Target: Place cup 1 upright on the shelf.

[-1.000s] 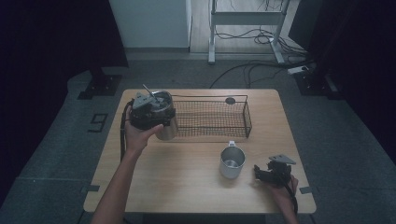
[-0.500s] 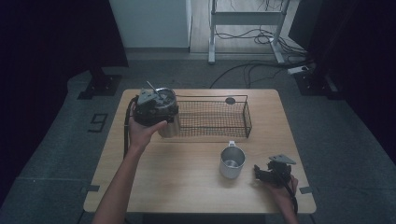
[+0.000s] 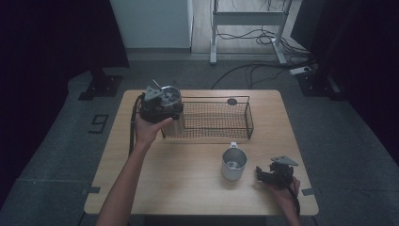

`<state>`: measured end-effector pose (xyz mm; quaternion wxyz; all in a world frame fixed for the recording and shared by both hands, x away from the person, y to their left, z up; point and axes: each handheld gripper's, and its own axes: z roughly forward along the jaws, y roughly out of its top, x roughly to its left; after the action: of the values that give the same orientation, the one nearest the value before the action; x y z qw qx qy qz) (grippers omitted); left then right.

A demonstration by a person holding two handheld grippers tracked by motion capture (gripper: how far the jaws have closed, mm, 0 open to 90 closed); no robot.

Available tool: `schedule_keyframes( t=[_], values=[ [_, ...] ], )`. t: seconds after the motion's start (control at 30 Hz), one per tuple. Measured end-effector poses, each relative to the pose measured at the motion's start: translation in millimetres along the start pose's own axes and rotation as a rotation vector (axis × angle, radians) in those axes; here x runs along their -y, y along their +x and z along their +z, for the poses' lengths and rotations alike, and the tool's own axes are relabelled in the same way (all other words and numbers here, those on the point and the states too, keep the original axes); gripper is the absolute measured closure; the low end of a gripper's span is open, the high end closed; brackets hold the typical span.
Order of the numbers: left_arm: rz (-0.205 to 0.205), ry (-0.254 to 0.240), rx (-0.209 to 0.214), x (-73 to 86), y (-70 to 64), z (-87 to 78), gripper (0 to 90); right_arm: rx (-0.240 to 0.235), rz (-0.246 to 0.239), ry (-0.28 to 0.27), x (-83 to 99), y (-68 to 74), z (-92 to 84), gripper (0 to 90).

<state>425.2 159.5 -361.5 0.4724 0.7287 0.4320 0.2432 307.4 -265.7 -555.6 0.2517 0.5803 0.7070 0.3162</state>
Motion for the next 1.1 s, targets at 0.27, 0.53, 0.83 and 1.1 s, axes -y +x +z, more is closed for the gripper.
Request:
schedule_keyframes(
  t=[0.27,0.53,0.83,1.1],
  values=[
    [-0.005,0.004,0.011,-5.2,-2.1,13.6,4.1,0.0,0.0,0.0,0.0,0.1,0.0,12.6],
    [0.006,0.006,0.016,-12.2,-7.9,24.3,4.1,0.0,0.0,0.0,0.1,0.0,-0.1,12.7],
    [0.001,0.016,0.01,-17.8,-7.6,36.4,4.1,0.0,0.001,0.001,0.1,0.1,-0.2,12.7],
    [-0.009,0.032,0.001,-15.3,-5.2,45.6,4.1,0.0,0.001,0.001,0.1,0.1,-0.2,12.8]
  ],
)
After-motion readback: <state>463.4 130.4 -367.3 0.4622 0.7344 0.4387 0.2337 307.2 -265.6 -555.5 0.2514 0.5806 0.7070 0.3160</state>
